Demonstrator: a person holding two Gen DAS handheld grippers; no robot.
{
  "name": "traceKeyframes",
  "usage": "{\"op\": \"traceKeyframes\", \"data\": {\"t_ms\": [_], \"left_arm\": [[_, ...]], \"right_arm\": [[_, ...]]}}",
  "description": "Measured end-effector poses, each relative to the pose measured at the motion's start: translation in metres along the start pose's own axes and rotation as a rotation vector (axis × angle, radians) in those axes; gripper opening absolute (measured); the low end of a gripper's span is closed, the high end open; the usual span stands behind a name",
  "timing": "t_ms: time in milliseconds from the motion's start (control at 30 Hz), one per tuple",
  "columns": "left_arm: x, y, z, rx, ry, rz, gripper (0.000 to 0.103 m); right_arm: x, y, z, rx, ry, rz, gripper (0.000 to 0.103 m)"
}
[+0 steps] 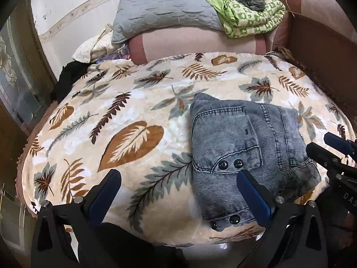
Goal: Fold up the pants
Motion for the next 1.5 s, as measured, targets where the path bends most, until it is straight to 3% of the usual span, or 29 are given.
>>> {"op": "traceKeyframes", "data": {"t_ms": [433, 1500], "left_arm": [[0.001, 0.006, 0.019, -0.002, -0.03, 0.022, 0.103], [-0.007, -0.011, 0.005, 0.04, 0.023, -0.035, 0.103]], "right_arm": [[0.003, 0.018, 0.013, -0.054, 0.019, 0.042, 0.064], [-0.005, 0.016, 0.002, -0.108, 0.055, 0.055, 0.064]]}}
Point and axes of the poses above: each gripper's, at about its wrist camera, not at the fingertips, and z roughly against the way its jaws point, y to its left, x to its top, the point moved 1 cm from there along -z, roughly the way its jaws point, and after that the axes turned 15 degrees about x, right-handed, at the moved point
